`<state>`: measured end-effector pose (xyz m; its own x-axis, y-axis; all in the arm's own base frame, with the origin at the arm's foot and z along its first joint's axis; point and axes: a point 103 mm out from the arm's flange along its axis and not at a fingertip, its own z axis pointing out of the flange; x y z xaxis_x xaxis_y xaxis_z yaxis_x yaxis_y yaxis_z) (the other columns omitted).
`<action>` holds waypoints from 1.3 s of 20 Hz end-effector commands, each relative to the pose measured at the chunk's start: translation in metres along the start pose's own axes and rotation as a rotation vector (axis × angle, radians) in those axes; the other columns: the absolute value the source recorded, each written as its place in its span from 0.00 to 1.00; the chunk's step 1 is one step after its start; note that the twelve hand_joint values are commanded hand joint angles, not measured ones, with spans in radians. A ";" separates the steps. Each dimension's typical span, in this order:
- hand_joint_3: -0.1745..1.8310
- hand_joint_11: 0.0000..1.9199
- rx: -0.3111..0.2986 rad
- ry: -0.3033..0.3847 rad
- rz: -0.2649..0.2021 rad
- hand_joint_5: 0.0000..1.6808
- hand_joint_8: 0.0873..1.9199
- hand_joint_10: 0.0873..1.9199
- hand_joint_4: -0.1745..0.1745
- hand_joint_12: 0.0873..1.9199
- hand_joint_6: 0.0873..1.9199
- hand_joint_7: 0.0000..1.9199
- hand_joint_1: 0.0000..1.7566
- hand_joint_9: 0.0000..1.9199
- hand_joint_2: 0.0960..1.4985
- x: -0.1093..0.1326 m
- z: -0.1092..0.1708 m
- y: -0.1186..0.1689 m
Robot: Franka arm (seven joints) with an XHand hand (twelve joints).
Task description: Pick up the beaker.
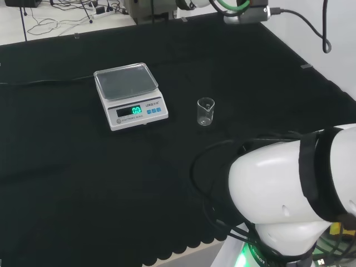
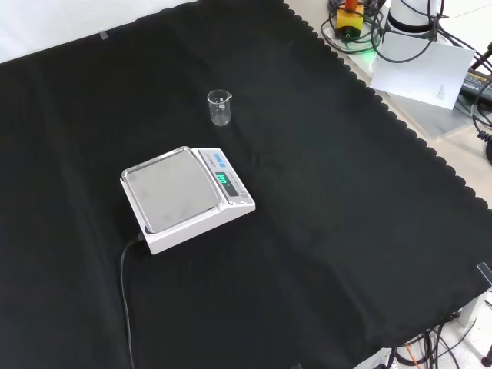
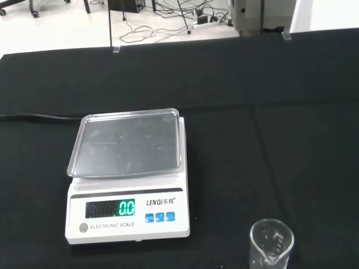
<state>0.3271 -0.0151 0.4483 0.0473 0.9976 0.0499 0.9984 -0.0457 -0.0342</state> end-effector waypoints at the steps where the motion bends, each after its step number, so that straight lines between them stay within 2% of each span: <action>1: 0.04 0.11 -0.002 0.025 -0.026 0.34 0.25 0.28 0.51 0.73 0.19 0.35 0.30 0.40 0.68 -0.014 0.041 0.013; 6: 0.04 0.11 0.023 0.070 -0.030 0.34 0.25 0.28 0.50 0.73 0.19 0.35 0.31 0.40 0.68 -0.038 0.072 0.023; 9: 0.04 0.11 0.047 0.068 -0.004 0.34 0.25 0.29 0.50 0.73 0.19 0.35 0.31 0.39 0.68 -0.084 0.082 0.027; 14: 0.03 0.10 0.050 0.158 -0.013 0.34 0.25 0.29 0.49 0.74 0.19 0.35 0.31 0.39 0.68 -0.101 0.120 0.034; 15: 0.03 0.10 0.058 0.170 -0.016 0.34 0.25 0.29 0.49 0.74 0.19 0.35 0.31 0.39 0.68 -0.112 0.125 0.035; 19: 0.03 0.10 0.081 0.161 -0.032 0.34 0.26 0.29 0.49 0.74 0.19 0.35 0.32 0.39 0.68 -0.132 0.135 0.041; 22: 0.03 0.09 0.098 0.127 -0.030 0.34 0.26 0.30 0.48 0.74 0.20 0.34 0.32 0.38 0.68 -0.110 0.138 0.051; 26: 0.02 0.09 0.113 0.119 -0.033 0.34 0.27 0.30 0.48 0.74 0.20 0.34 0.32 0.38 0.68 -0.091 0.140 0.060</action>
<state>0.3630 -0.1188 0.3030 0.0333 0.9818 0.1868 0.9902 -0.0071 -0.1392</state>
